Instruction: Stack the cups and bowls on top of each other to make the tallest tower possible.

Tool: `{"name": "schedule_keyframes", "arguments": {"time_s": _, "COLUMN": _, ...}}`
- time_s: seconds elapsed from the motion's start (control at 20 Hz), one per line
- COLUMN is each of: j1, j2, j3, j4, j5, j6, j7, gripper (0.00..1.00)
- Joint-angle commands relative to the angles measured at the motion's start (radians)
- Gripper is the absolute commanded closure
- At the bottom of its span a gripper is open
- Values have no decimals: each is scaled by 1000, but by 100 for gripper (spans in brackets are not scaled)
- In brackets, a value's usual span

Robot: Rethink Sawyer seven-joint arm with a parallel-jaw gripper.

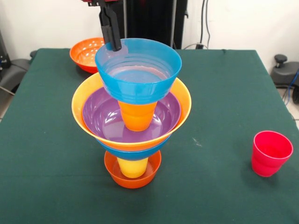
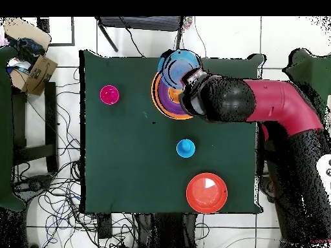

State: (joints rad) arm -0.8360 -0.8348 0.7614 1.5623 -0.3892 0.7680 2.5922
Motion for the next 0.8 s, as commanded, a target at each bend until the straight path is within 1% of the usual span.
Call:
{"name": "schedule_keyframes", "arguments": {"time_s": 0.05, "j1": 26, "j2": 20, "j3": -51, "j4": 77, "j5": -86, "j6": -45, "j7": -134, "gripper": 100}}
{"name": "schedule_keyframes", "arguments": {"time_s": 0.8, "j1": 23, "j2": 20, "j3": -42, "j4": 89, "j5": -72, "j6": -13, "j7": -148, "gripper": 100}}
